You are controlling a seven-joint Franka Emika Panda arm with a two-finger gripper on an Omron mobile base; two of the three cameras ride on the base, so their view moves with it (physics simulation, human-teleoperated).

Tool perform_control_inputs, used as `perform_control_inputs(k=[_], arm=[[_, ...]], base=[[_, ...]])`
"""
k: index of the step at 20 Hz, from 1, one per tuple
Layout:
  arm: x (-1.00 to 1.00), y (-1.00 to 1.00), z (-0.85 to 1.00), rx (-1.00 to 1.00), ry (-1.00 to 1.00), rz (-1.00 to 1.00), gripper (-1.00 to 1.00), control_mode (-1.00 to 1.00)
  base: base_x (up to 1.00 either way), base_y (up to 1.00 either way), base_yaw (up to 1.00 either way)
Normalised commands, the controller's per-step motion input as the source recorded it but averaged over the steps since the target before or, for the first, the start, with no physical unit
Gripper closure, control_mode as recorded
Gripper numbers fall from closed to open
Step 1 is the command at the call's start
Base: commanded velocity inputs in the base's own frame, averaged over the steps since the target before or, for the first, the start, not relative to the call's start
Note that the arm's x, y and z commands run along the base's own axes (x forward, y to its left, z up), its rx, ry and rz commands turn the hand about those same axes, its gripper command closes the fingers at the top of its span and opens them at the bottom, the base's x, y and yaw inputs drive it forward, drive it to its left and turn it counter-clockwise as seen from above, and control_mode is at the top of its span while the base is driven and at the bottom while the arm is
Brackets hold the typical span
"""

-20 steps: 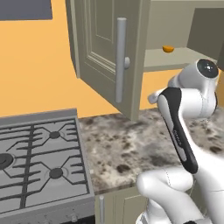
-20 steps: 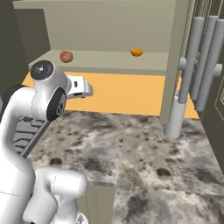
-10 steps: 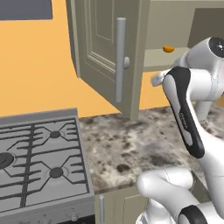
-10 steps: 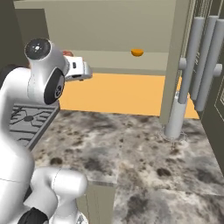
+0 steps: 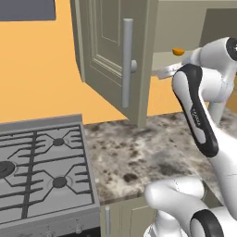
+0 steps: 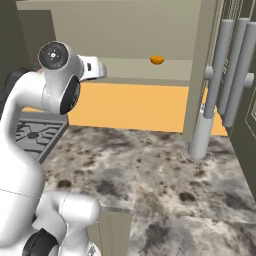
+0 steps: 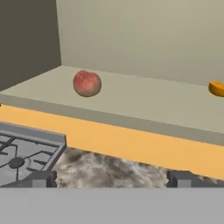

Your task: Open the cabinet. Pick the peach and peach from the cabinet and place them into the bowl. Then close the cabinet.

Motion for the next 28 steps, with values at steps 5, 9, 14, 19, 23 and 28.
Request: perform_control_inputs(k=[5,9,14,19,23,28], arm=[[0.86,0.38,0.24,0.10,-0.04,0.00,-1.00,-1.00],[0.71,0.19,0.58,0.17,0.02,0.00,-1.00,-1.00],[0.11,0.03,0.08,0.02,0.01,0.01,-1.00,-1.00],[0.12,0.28,-0.01,0.00,0.00,0.00,-1.00,-1.00],[0.27,0.37,-0.07,0.04,0.00,0.00,-1.00,-1.00],[0.11,0.10,-0.07,0.02,0.00,0.00,-1.00,-1.00]], base=[[0.00,0.00,0.00],[0.00,0.00,0.00],[0.00,0.00,0.00],[0.00,0.00,0.00],[0.00,0.00,0.00],[0.00,0.00,0.00]])
